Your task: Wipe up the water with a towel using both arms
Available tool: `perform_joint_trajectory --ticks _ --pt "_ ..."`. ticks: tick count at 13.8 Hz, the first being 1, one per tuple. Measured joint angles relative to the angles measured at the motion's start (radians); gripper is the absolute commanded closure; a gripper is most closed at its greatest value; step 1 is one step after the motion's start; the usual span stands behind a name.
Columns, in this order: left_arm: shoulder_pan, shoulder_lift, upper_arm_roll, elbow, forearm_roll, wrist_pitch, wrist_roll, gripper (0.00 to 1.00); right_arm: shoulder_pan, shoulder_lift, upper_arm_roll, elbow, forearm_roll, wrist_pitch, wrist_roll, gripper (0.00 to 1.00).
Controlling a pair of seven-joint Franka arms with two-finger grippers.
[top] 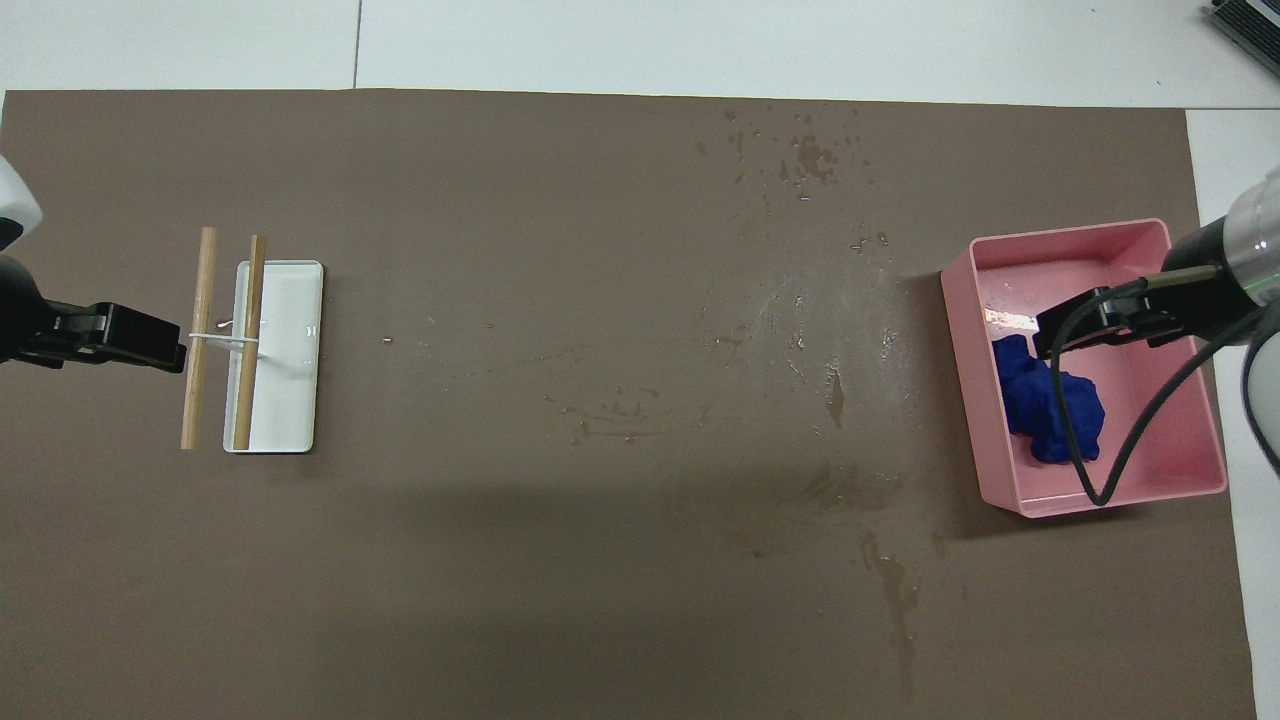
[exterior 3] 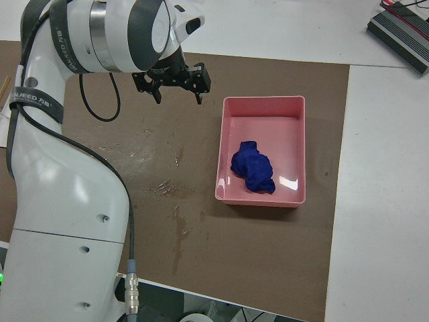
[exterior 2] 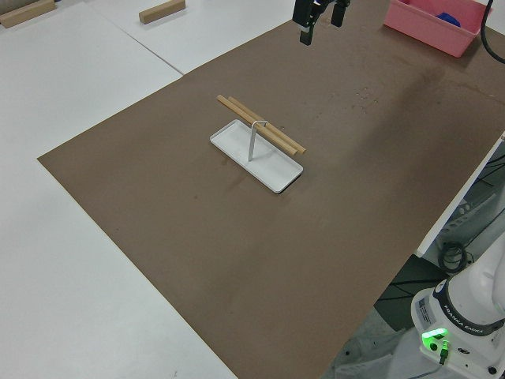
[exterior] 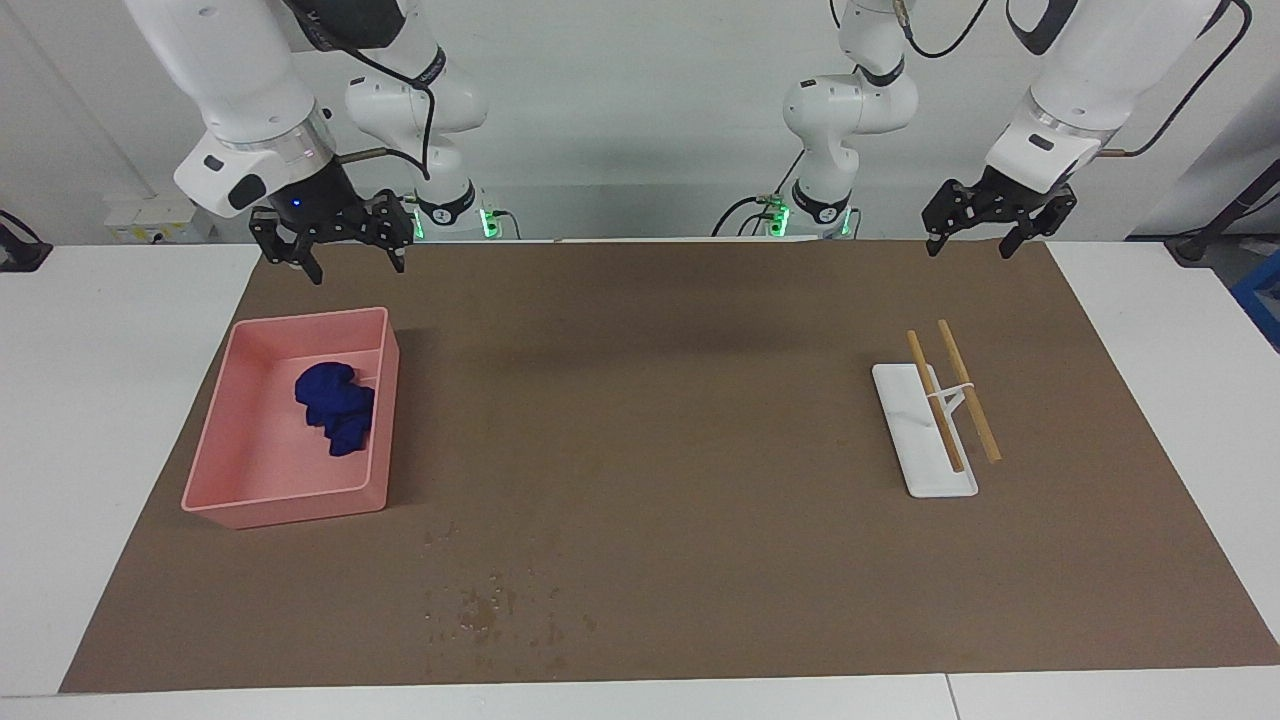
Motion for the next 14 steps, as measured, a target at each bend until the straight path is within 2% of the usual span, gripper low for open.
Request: perform_joint_trajectory --ticks 11,14 --pt "0.0 0.0 0.0 0.0 0.0 0.0 0.0 0.0 0.003 -0.015 -0.007 -0.014 0.0 0.016 0.001 0.0" --pt "0.0 0.0 0.0 0.0 0.0 0.0 0.0 0.0 0.002 -0.015 -0.01 -0.016 -0.025 0.052 0.001 0.0"
